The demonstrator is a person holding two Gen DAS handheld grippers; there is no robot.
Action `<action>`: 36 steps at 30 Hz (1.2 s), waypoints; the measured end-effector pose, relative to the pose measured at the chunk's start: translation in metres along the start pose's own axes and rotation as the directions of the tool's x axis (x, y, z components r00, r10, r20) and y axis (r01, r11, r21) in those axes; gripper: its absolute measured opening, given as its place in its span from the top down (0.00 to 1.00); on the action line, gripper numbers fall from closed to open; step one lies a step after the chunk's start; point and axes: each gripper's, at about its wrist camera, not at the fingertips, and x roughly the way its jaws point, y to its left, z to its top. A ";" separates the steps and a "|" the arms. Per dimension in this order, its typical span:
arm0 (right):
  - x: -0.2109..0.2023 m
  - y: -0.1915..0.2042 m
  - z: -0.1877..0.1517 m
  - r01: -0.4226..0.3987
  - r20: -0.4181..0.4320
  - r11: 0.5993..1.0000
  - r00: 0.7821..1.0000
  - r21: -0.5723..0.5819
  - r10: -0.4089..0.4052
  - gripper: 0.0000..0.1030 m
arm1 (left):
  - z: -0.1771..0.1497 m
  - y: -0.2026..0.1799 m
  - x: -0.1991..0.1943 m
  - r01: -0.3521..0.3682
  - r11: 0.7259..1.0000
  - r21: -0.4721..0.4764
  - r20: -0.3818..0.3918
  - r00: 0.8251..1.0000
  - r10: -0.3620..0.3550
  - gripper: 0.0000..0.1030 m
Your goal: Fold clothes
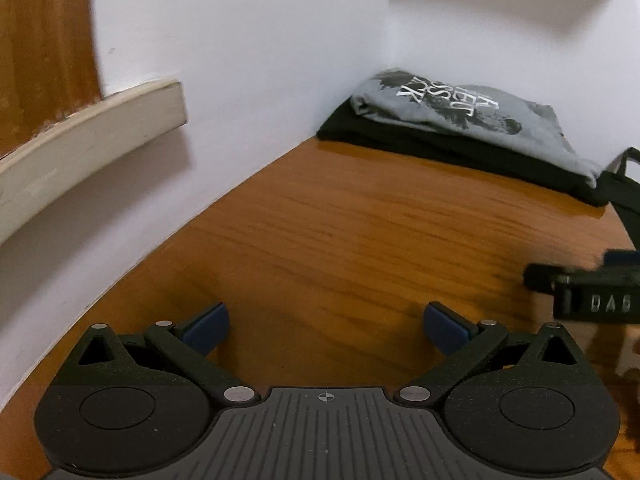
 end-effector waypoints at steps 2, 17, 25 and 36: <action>-0.008 0.004 -0.007 0.019 0.003 1.000 1.000 0.009 -0.019 0.00 | -0.005 0.000 -0.005 -0.001 1.000 0.001 0.002 1.000 0.001 0.00; -0.038 0.018 -0.029 0.016 -0.004 1.000 1.000 0.018 -0.016 0.00 | -0.021 0.000 -0.021 0.010 1.000 0.008 0.000 1.000 -0.010 0.00; -0.039 0.019 -0.030 0.006 -0.004 1.000 1.000 0.010 -0.006 0.00 | -0.022 -0.001 -0.021 0.005 1.000 0.002 0.000 1.000 -0.005 0.00; -0.039 0.019 -0.030 0.003 -0.004 1.000 1.000 0.008 -0.003 0.00 | -0.023 0.000 -0.021 -0.001 1.000 -0.003 -0.001 1.000 0.001 0.00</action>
